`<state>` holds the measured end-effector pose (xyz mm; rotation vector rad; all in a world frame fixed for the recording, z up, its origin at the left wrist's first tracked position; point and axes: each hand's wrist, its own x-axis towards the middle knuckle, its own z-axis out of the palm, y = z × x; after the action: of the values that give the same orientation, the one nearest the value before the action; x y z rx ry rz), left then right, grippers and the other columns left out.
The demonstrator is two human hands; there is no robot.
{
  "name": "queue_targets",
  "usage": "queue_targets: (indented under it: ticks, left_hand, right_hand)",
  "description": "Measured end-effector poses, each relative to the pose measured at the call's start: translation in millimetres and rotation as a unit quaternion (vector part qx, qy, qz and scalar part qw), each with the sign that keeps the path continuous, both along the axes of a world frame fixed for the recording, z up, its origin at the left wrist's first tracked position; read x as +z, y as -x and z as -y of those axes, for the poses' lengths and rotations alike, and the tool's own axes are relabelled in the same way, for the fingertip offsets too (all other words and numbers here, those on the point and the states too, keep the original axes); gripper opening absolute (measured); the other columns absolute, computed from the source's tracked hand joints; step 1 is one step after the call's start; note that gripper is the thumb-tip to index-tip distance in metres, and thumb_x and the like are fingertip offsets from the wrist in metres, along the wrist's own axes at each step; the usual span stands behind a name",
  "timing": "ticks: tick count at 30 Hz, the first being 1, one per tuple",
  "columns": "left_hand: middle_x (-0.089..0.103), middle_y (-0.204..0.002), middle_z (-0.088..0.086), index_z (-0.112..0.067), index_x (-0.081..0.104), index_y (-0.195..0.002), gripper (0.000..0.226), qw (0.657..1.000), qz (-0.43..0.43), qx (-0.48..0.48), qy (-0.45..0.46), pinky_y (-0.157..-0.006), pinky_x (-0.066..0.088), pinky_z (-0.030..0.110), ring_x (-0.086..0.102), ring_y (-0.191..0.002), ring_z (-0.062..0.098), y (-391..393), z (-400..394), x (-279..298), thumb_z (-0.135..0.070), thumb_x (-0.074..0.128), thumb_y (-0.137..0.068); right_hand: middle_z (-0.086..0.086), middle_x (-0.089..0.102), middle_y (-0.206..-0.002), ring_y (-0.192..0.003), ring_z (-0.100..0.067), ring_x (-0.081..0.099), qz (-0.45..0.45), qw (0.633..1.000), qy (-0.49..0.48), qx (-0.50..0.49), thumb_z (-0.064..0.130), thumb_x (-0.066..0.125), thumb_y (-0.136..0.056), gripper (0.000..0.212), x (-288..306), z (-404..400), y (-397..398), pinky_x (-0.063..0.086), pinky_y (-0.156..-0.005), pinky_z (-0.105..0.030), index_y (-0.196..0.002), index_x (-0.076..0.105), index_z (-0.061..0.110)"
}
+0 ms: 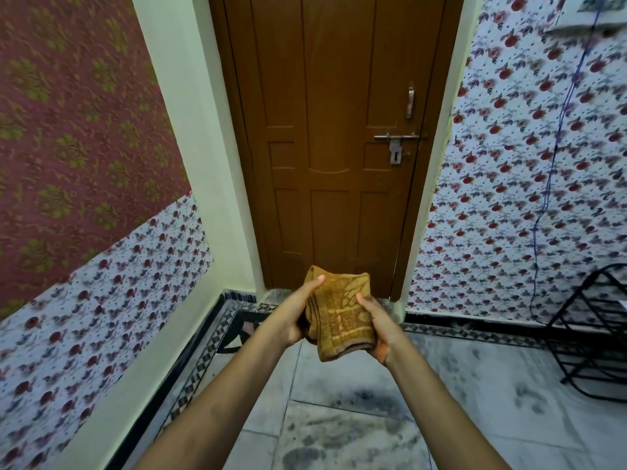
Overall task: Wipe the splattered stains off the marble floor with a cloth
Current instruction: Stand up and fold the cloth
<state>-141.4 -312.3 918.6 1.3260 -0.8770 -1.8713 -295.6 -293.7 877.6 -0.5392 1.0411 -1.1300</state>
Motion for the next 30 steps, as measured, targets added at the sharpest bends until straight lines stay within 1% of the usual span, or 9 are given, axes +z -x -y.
queue_targets:
  ticks: [3, 5, 8, 13, 18, 23, 25, 27, 30]
  left_hand:
    - [0.062, -0.110, 0.011, -0.017, 0.046, -0.130, 0.051, 0.999, 0.025, 0.014, 0.034, -0.082, 0.050, 0.044, 0.060, -0.099, 0.028, -2, 2, -18, -0.028, 0.066, -0.085]
    - [0.063, -0.106, 0.010, -0.016, 0.047, -0.128, 0.045, 0.998, 0.039, 0.031, 0.050, -0.082, 0.051, 0.043, 0.061, -0.096, 0.027, -3, 0, -27, -0.020, 0.064, -0.087]
    - [0.065, -0.100, 0.009, -0.018, 0.052, -0.124, 0.036, 0.998, 0.031, 0.044, 0.026, -0.079, 0.053, 0.039, 0.063, -0.091, 0.024, -5, 0, -43, -0.016, 0.060, -0.089]
    - [0.066, -0.103, 0.011, -0.016, 0.056, -0.120, 0.029, 0.998, 0.046, 0.033, -0.009, -0.086, 0.052, 0.043, 0.063, -0.094, 0.027, -8, 0, -73, -0.016, 0.056, -0.091]
    - [0.066, -0.107, 0.013, -0.013, 0.056, -0.119, 0.029, 0.997, 0.066, 0.006, -0.032, -0.086, 0.052, 0.045, 0.063, -0.098, 0.029, 7, -1, -98, -0.017, 0.056, -0.091]
    - [0.065, -0.100, 0.009, -0.016, 0.056, -0.115, 0.023, 0.997, 0.066, -0.013, -0.043, -0.076, 0.053, 0.038, 0.063, -0.090, 0.025, 42, -10, -105, -0.017, 0.054, -0.093]
    - [0.064, -0.096, 0.009, -0.016, 0.057, -0.108, 0.015, 0.996, 0.070, -0.018, -0.050, -0.068, 0.052, 0.035, 0.062, -0.086, 0.024, 58, -16, -107, -0.017, 0.053, -0.093]
    - [0.064, -0.093, 0.008, -0.017, 0.058, -0.097, 0.006, 0.995, 0.076, -0.026, -0.056, -0.065, 0.050, 0.033, 0.062, -0.084, 0.024, 80, -21, -107, -0.019, 0.054, -0.092]
    - [0.065, -0.096, 0.009, -0.017, 0.058, -0.098, 0.007, 0.995, 0.081, -0.031, -0.055, -0.067, 0.051, 0.035, 0.063, -0.086, 0.025, 121, -27, -106, -0.020, 0.056, -0.091]
  right_hand:
    - [-0.012, 0.065, -0.112, -0.097, -0.029, 0.064, -0.019, 1.000, -0.002, -0.010, 0.027, 0.057, -0.092, 0.036, -11, -2, -2, 0.055, -0.072, -0.040, -0.126, 0.052, 0.019]
    - [-0.013, 0.065, -0.114, -0.098, -0.030, 0.064, -0.021, 1.000, -0.011, -0.020, 0.025, 0.057, -0.092, 0.035, -16, -6, -3, 0.055, -0.073, -0.041, -0.126, 0.053, 0.018]
    - [-0.011, 0.066, -0.109, -0.094, -0.028, 0.065, -0.019, 0.999, -0.037, -0.032, 0.024, 0.058, -0.091, 0.031, -27, -11, -4, 0.055, -0.071, -0.040, -0.121, 0.055, 0.017]
    - [-0.009, 0.068, -0.102, -0.089, -0.026, 0.065, -0.044, 0.996, -0.064, -0.039, 0.023, 0.056, -0.093, 0.015, -48, -22, -6, 0.056, -0.071, -0.039, -0.107, 0.060, 0.020]
    - [-0.010, 0.067, -0.104, -0.093, -0.027, 0.065, -0.042, 0.991, -0.102, -0.073, 0.024, 0.058, -0.092, 0.015, -68, -36, 4, 0.055, -0.074, -0.039, -0.105, 0.062, 0.019]
    - [-0.011, 0.067, -0.106, -0.093, -0.028, 0.065, -0.050, 0.986, -0.121, -0.099, 0.025, 0.058, -0.092, 0.025, -78, -50, 34, 0.055, -0.074, -0.039, -0.115, 0.060, 0.015]
    - [-0.010, 0.067, -0.102, -0.089, -0.028, 0.065, -0.048, 0.985, -0.127, -0.103, 0.024, 0.058, -0.092, 0.022, -79, -56, 50, 0.055, -0.071, -0.038, -0.112, 0.060, 0.015]
    - [-0.010, 0.067, -0.098, -0.086, -0.027, 0.065, -0.039, 0.985, -0.131, -0.108, 0.023, 0.058, -0.092, 0.014, -80, -62, 73, 0.055, -0.068, -0.036, -0.104, 0.061, 0.016]
    - [-0.010, 0.068, -0.096, -0.083, -0.026, 0.065, -0.036, 0.983, -0.138, -0.114, 0.023, 0.057, -0.092, 0.011, -78, -69, 112, 0.054, -0.065, -0.035, -0.099, 0.062, 0.016]
